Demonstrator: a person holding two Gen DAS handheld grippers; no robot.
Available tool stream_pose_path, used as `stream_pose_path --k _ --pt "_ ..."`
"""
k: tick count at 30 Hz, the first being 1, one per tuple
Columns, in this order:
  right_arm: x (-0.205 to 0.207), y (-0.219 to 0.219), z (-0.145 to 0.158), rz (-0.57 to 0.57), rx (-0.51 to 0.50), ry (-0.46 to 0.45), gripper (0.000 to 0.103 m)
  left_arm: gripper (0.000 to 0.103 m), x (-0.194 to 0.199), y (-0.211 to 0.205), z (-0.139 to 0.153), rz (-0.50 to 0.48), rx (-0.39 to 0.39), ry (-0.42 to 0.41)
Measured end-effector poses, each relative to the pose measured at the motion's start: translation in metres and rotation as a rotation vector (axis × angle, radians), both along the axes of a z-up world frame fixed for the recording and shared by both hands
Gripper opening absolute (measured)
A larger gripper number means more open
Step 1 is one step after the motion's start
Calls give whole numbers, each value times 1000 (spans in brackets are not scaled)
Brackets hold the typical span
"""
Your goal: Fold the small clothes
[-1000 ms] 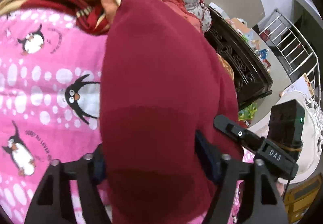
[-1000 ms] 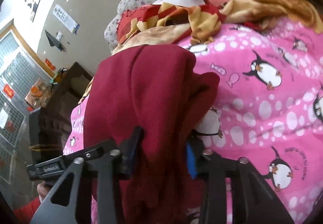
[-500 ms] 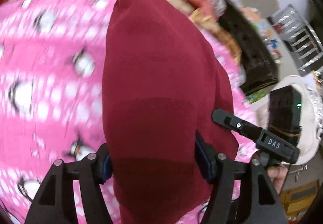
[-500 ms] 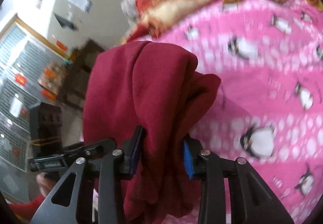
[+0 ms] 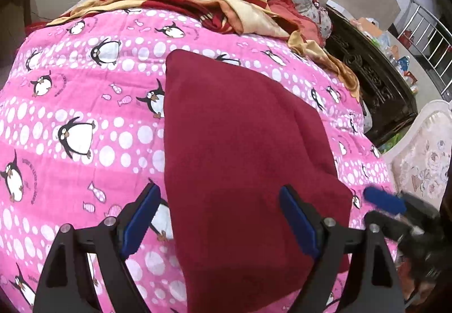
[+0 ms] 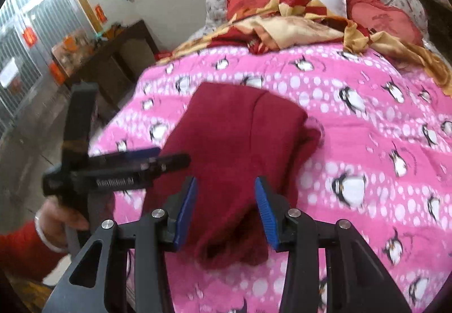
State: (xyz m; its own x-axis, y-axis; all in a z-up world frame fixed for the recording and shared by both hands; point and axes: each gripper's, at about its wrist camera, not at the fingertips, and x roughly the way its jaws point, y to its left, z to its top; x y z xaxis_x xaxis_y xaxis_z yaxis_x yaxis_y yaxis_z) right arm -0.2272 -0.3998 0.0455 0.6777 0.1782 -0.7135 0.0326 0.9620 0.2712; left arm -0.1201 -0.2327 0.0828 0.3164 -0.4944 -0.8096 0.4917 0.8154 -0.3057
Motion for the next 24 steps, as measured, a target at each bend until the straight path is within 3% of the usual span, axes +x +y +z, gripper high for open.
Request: stream_pose_path --k 4,8,13,17,21,24 --pt "-15 3 -19 10 59 61 57 89 -4 0 3 8 9 -40" --pt "-7 4 -37 9 57 71 23 89 -7 -4 0 4 11 -18" --pt "-21 -16 -47 -62 27 82 21 90 -17 -3 -2 -6 29 -51" --pt "-22 -18 -63 -79 18 128 21 90 -18 -8 -17 -8 41 -16" --pt "-25 -16 -41 -59 -1 102 23 90 -20 -7 -11 -11 49 -54" --pt "-27 -13 -12 -59 -30 31 32 90 -17 -7 -7 -5 51 -68"
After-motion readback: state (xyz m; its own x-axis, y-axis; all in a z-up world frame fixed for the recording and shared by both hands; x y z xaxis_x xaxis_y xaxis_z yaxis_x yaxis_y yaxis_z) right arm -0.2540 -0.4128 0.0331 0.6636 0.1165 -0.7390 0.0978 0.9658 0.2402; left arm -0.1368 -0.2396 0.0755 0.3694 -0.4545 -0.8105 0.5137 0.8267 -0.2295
